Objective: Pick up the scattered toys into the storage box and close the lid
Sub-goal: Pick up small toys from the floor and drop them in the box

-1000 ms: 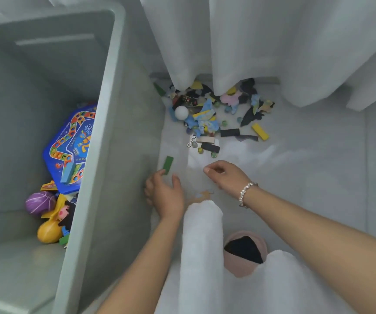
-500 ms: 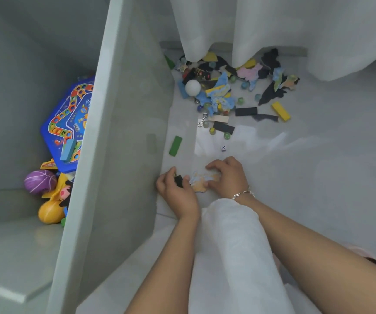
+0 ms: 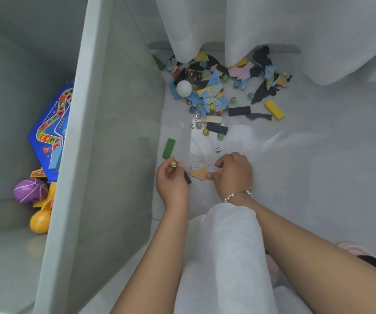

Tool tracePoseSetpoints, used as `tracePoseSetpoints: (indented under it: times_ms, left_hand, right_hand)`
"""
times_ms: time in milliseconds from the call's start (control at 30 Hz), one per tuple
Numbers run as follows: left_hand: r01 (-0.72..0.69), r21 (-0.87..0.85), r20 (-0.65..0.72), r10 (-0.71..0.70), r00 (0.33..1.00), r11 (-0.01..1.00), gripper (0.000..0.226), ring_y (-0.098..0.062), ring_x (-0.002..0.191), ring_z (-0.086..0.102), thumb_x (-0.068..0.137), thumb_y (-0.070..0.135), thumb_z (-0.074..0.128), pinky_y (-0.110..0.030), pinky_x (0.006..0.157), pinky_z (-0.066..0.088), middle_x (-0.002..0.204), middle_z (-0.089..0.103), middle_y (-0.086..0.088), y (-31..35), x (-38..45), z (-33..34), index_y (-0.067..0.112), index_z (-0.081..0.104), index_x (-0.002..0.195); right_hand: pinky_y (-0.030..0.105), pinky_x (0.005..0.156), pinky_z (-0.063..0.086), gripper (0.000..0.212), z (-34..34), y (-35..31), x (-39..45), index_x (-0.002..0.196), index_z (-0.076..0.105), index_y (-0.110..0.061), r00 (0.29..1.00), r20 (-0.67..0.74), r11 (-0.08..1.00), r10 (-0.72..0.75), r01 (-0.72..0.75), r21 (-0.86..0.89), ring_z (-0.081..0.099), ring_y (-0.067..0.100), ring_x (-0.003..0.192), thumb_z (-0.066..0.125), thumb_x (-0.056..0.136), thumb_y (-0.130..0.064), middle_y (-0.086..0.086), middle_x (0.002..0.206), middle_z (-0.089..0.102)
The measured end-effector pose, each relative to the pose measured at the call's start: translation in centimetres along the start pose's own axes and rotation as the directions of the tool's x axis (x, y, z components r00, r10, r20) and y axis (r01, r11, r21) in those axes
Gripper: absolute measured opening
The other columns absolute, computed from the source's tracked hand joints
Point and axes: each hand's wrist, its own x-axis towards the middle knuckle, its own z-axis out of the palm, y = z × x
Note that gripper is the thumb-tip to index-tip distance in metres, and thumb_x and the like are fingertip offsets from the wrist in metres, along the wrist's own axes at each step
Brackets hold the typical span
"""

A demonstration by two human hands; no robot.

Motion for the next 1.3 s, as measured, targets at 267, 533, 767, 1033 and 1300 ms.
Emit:
tracePoseSetpoints:
  times_ms: [267,533,767,1033,1300]
  left_hand:
    - [-0.042,0.048,0.194,0.032,0.98,0.998,0.014,0.002,0.08,0.06,0.086,0.008,0.063,-0.003,0.068,0.044,0.089,0.066,0.01,2.6,-0.8,0.7,0.022,0.066,0.088]
    - [-0.065,0.042,0.152,0.058,0.987,0.997,0.015,-0.007,0.08,0.063,0.084,0.008,0.067,-0.016,0.075,0.051,0.096,0.069,-0.001,4.2,-2.2,2.5,0.013,0.07,0.098]
    - [-0.385,0.225,0.216,0.34,0.915,0.895,0.024,-0.011,0.097,0.062,0.084,0.006,0.065,-0.016,0.086,0.048,0.109,0.065,-0.002,3.9,-3.8,3.0,0.009,0.069,0.107]
    - [-0.474,0.249,0.336,0.384,0.86,0.845,0.024,-0.011,0.094,0.063,0.085,0.005,0.064,-0.013,0.084,0.047,0.103,0.065,0.003,4.3,-4.1,2.4,0.011,0.07,0.108]
    - [-0.59,0.241,0.396,0.476,0.785,0.771,0.021,-0.008,0.093,0.061,0.082,0.001,0.066,-0.017,0.087,0.048,0.104,0.067,-0.001,4.2,-4.2,2.3,0.008,0.071,0.101]
  right_hand:
    - [0.015,0.062,0.038,0.033,-2.0,-1.0,1.1,0.12,0.053,-0.011,0.963,0.254,0.801,0.093,-0.224,0.555,0.053,0.011,0.077,0.057,0.088,-0.01,-0.007,0.089,0.054]
    - [0.035,0.073,0.052,0.042,-3.1,-3.4,1.5,0.132,0.044,-0.012,0.842,0.539,0.203,0.033,-0.534,0.821,0.06,0.027,0.095,0.036,0.093,0.001,0.016,0.119,0.059]
    - [0.026,0.072,0.051,0.03,-3.4,-3.9,0.9,0.091,0.059,-0.01,0.774,0.624,-0.24,-0.107,-0.629,0.739,0.063,0.018,0.072,0.032,0.096,-0.021,0.008,0.078,0.062]
    - [0.033,0.073,0.05,0.041,-3.7,-2.4,2.0,0.102,0.059,-0.014,0.761,0.646,-0.091,-0.065,-0.649,0.755,0.061,0.023,0.083,0.028,0.099,-0.04,0.005,0.086,0.064]
    - [0.026,0.061,0.056,0.033,-5.0,-1.1,2.4,0.105,0.058,-0.012,0.776,0.629,-0.184,-0.051,-0.626,0.758,0.063,0.018,0.072,0.037,0.097,-0.037,0.005,0.082,0.067]
